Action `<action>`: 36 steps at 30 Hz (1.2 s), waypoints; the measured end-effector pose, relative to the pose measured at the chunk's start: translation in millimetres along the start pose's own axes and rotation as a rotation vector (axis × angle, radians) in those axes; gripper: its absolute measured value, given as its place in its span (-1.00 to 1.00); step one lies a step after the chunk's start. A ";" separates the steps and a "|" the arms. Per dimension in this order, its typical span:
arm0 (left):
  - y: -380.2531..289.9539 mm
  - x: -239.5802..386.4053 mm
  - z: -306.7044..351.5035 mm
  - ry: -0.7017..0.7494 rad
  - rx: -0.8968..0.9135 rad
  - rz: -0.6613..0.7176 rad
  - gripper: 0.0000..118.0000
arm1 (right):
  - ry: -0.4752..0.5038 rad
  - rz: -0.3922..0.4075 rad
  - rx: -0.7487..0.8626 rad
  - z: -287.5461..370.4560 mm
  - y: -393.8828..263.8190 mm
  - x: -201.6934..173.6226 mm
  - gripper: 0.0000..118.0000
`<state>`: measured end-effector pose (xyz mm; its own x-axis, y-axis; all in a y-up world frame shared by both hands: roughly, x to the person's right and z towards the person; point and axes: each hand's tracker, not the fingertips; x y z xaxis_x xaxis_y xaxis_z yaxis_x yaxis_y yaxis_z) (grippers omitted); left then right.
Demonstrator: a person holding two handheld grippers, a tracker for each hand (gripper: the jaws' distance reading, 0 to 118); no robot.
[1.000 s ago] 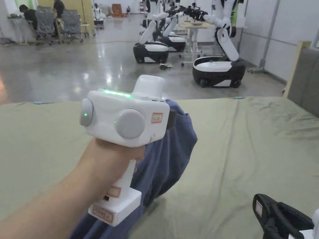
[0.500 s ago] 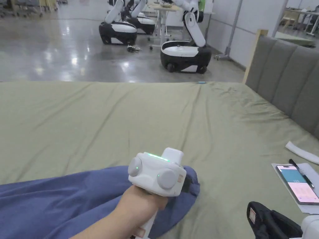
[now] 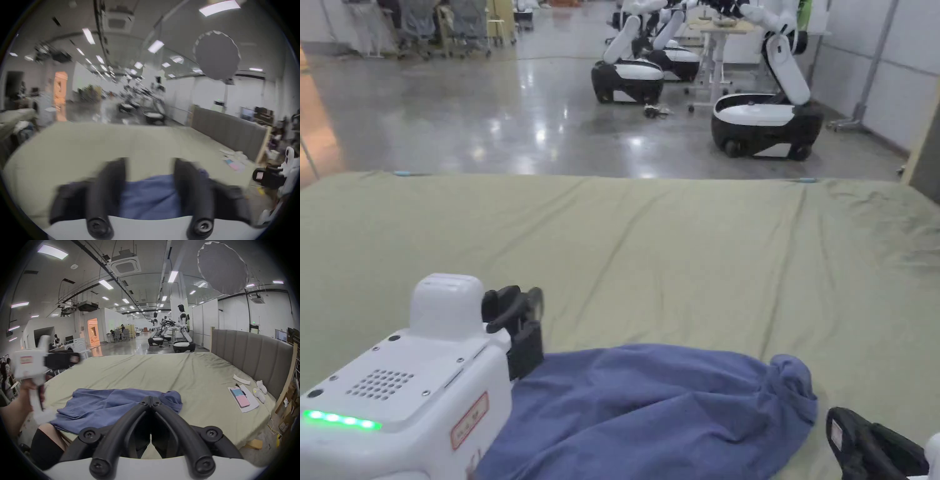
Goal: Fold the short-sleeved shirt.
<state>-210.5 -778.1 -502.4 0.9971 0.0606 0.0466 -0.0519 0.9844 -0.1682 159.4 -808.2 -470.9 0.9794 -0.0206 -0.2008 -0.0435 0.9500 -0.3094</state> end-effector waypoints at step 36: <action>-117.0 -191.4 -228.7 0.184 -0.779 0.008 0.58 | -0.052 0.137 -0.170 -74.7 -14.2 -31.4 -1.00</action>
<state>-382.5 -942.7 -716.8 0.9936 -0.0280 -0.1091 -0.0726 0.5814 -0.8104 114.6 -844.3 -529.6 0.9707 0.1253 -0.2050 -0.2051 0.8766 -0.4353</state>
